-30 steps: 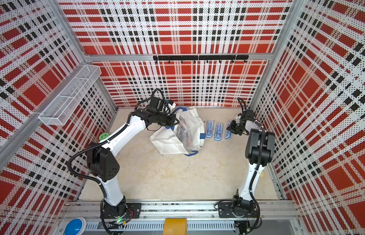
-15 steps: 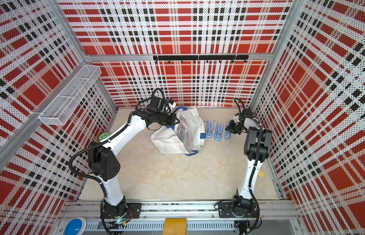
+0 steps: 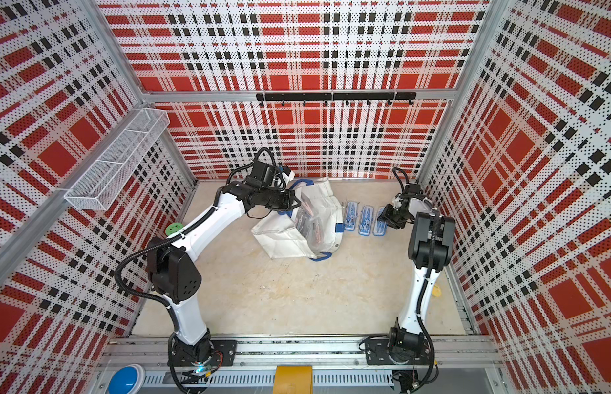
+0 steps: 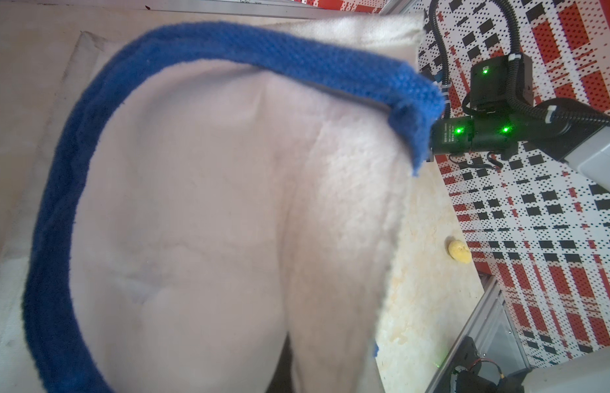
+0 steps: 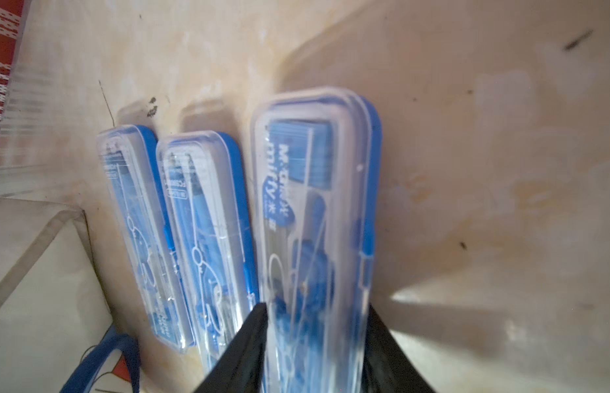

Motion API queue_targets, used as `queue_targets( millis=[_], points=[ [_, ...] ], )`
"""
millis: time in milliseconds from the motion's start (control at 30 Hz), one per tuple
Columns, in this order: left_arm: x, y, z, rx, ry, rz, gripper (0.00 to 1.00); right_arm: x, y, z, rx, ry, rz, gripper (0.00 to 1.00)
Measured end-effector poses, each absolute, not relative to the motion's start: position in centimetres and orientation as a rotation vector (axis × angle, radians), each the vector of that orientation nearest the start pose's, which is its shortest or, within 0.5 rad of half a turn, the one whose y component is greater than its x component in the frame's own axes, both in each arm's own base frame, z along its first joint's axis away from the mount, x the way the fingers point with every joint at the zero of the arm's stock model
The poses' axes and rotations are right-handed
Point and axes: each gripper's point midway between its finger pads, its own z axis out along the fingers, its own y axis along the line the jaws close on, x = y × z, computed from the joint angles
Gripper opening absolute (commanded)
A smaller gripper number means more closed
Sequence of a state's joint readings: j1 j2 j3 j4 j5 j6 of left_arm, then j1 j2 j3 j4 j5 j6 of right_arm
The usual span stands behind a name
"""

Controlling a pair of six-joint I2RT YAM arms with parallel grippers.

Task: Take out the compass set from the canvas bag
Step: Place the compass set at the center of the board, then pick up the compass set from the canvas bag.

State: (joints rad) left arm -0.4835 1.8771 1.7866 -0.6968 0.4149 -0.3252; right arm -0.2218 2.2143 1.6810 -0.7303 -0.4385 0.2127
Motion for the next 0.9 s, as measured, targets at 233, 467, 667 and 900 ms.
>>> queue_targets(
  millis=[233,467,667,900],
  points=[
    [42.1,-29.9,23.9,0.407,2.416,-0.867,0.00,47.7,-4.4,7.7,0.561,2.678,0.502,0.51],
    [42.1,-29.9,23.8,0.417,2.416,-0.862,0.00,45.1,-0.4,15.4,0.543,2.533,0.521,0.47],
    [42.1,-29.8,23.9,0.419,2.413,-0.855,0.00,41.8,6.9,18.0,0.453,2.502,0.636,0.46],
    [41.5,-29.5,24.1,0.447,2.404,-0.837,0.00,37.9,12.7,20.9,0.390,2.444,0.771,0.43]
  ],
)
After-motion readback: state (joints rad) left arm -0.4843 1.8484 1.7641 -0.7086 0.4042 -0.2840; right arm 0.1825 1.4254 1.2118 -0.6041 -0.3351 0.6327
